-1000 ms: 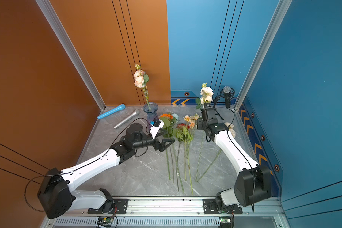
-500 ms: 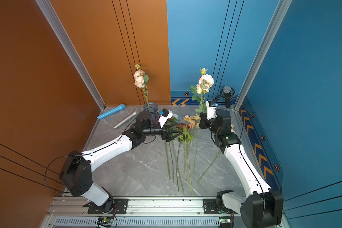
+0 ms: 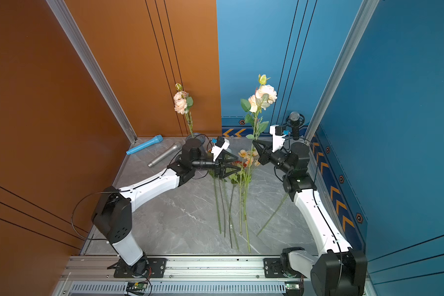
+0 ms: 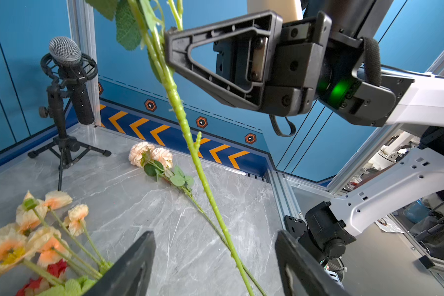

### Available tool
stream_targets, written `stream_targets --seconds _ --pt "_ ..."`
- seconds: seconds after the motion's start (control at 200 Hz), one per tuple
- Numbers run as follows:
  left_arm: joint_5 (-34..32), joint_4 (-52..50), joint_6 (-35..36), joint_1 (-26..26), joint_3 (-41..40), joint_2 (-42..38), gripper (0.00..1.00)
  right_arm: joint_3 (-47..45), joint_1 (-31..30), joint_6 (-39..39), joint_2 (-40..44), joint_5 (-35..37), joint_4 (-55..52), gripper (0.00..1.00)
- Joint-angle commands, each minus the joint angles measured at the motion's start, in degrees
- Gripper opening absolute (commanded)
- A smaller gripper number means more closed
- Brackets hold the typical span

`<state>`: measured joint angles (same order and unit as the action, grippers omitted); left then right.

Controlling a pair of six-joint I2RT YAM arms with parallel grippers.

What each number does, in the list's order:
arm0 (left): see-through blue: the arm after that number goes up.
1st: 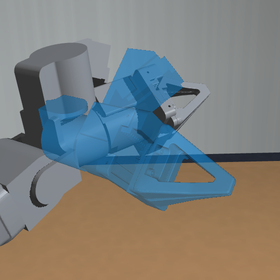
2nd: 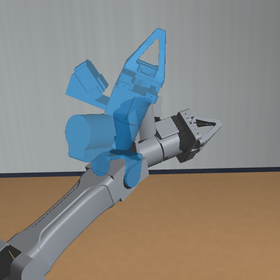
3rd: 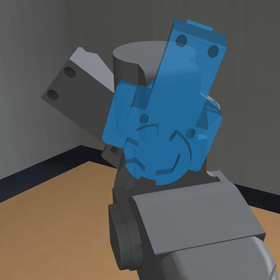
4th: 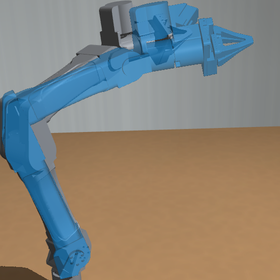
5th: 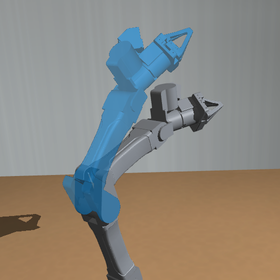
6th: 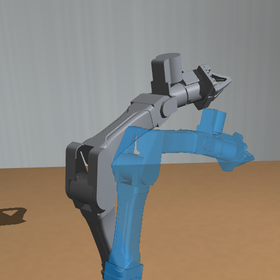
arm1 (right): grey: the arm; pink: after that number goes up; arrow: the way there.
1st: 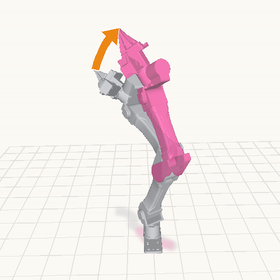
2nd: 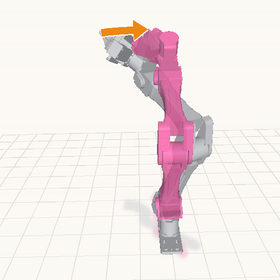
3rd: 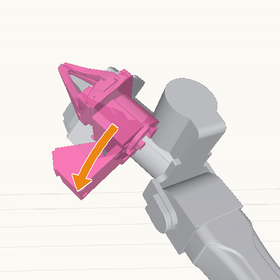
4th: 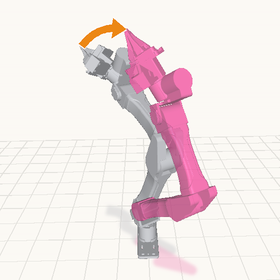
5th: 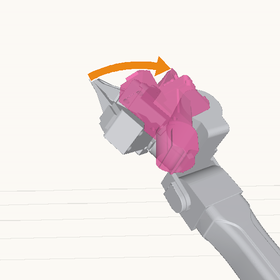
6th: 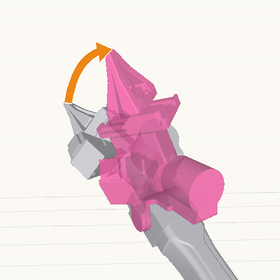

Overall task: Place the pink flowers into the vase
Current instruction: Place the flower in the vase.

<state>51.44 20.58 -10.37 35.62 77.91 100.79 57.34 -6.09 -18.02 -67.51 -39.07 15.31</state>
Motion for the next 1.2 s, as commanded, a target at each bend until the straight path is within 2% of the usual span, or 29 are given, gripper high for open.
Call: stream_targets --seconds 0.0,0.355,0.776,0.926,1.046,1.196 --pt "3.58 2.08 -1.56 -0.01 3.55 2.10 0.73 0.13 -1.33 -1.93 -0.34 -3.25 3.67 0.00" --pt "3.84 2.85 -4.08 1.76 10.59 6.63 0.63 -0.21 -3.76 -1.05 -0.18 -3.91 3.46 0.00" --pt "5.07 2.82 -5.16 1.95 12.00 7.97 0.26 -0.39 -4.27 0.15 0.88 -4.02 2.28 0.00" --pt "6.11 2.80 -6.09 1.99 12.68 8.41 0.17 -0.58 -4.22 0.92 1.36 -3.73 1.58 0.00" --pt "6.53 2.81 -6.99 1.86 13.40 8.94 0.00 -0.83 -4.37 1.23 1.34 -3.87 1.64 0.01" --pt "6.91 2.83 -7.29 1.83 13.85 9.06 0.00 -0.58 -4.64 1.84 1.24 -3.92 0.46 0.05"
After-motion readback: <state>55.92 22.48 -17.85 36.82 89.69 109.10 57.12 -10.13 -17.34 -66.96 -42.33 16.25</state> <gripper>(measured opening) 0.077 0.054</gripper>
